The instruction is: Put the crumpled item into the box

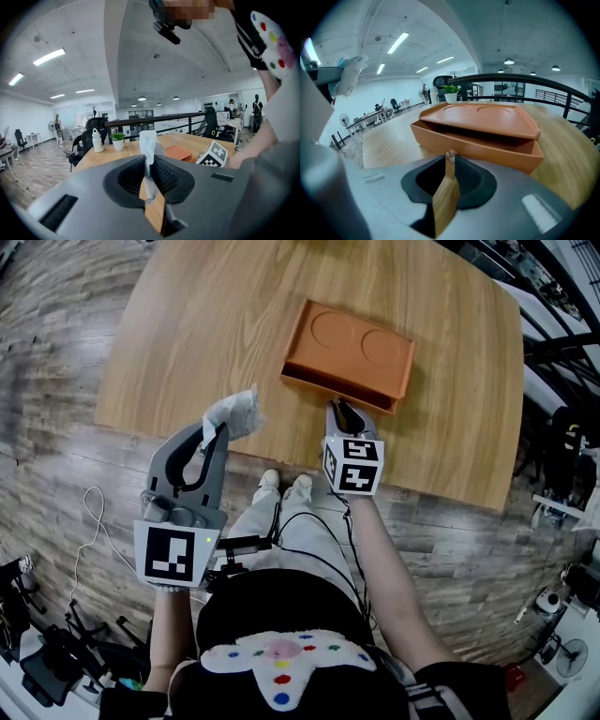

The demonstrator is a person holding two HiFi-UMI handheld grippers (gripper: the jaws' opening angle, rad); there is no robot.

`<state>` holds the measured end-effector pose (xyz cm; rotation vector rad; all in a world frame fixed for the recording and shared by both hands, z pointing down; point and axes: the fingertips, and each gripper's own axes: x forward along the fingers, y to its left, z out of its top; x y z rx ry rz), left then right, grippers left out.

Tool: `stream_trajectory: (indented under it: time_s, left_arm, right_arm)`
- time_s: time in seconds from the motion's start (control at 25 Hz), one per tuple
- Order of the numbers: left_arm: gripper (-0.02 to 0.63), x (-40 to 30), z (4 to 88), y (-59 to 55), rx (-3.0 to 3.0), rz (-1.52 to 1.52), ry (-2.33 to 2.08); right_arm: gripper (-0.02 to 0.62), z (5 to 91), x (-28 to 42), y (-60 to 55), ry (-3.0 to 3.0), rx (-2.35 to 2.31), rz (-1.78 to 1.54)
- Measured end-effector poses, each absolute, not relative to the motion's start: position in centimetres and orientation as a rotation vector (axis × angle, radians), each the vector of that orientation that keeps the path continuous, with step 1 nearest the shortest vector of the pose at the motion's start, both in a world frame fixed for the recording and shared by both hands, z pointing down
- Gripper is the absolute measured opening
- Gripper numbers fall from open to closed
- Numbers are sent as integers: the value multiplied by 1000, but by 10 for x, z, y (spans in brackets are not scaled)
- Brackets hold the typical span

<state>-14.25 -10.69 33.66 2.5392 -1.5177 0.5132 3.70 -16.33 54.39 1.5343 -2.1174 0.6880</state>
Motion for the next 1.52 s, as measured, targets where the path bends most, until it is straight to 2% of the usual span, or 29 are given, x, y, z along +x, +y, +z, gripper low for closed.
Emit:
stream_trajectory:
  time_s: [1.52]
  left_arm:
    - [41, -135, 344, -85, 2614, 540, -1388]
  right_arm:
    - [72, 542, 21, -113, -2084, 1575, 669]
